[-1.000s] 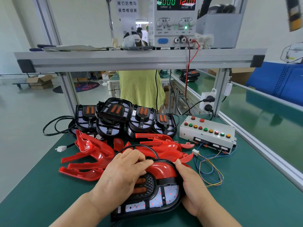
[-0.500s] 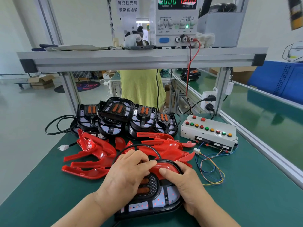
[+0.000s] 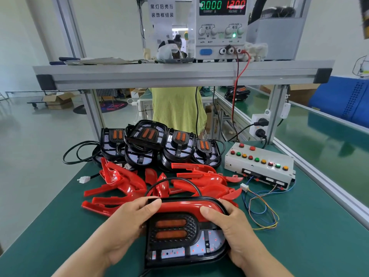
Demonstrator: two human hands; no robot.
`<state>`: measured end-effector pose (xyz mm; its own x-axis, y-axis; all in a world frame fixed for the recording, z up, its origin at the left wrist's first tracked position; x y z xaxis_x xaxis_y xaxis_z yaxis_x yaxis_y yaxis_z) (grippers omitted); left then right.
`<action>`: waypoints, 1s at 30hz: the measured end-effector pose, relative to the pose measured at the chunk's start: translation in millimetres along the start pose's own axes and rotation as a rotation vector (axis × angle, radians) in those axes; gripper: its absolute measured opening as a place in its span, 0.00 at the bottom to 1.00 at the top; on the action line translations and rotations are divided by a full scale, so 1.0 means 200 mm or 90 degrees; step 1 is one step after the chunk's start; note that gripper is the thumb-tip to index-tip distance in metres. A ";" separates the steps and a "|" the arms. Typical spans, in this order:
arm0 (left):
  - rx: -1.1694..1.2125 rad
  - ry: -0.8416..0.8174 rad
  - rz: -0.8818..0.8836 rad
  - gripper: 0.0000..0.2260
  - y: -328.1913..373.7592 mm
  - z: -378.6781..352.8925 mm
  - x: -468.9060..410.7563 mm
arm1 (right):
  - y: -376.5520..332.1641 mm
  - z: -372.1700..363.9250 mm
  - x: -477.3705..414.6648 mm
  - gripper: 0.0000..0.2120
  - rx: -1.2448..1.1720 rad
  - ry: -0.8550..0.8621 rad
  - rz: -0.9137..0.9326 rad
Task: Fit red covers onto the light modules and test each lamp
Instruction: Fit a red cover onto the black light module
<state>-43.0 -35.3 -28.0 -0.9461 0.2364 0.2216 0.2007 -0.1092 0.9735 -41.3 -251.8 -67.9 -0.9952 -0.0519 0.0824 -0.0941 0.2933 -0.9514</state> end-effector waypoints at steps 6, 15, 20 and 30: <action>0.036 0.034 -0.030 0.12 -0.04 0.02 -0.05 | 0.00 0.00 0.00 0.22 0.001 0.001 0.002; 0.064 0.074 -0.062 0.12 -0.06 0.02 -0.07 | 0.00 0.00 0.00 0.24 -0.005 -0.001 0.014; 0.075 0.137 -0.082 0.07 -0.05 0.01 -0.06 | 0.00 0.00 0.00 0.22 -0.002 0.003 0.018; 0.038 0.159 -0.127 0.08 -0.05 0.01 -0.06 | -0.01 -0.01 0.01 0.24 -0.010 0.017 0.037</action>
<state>-32.4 -34.5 -40.0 -0.9999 0.0023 0.0131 0.0130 -0.0260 0.9996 -42.2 -251.4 -65.7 -0.9993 -0.0087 0.0356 -0.0365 0.3094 -0.9502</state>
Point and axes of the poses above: each hand's wrist, its own x-axis away from the middle knuckle, its own z-axis out of the back of the hand, y = z × x, the point moved 6 cm from there along -x, towards the middle knuckle, and after that the axes turned 1 degree about -x, right-handed, at the moved point
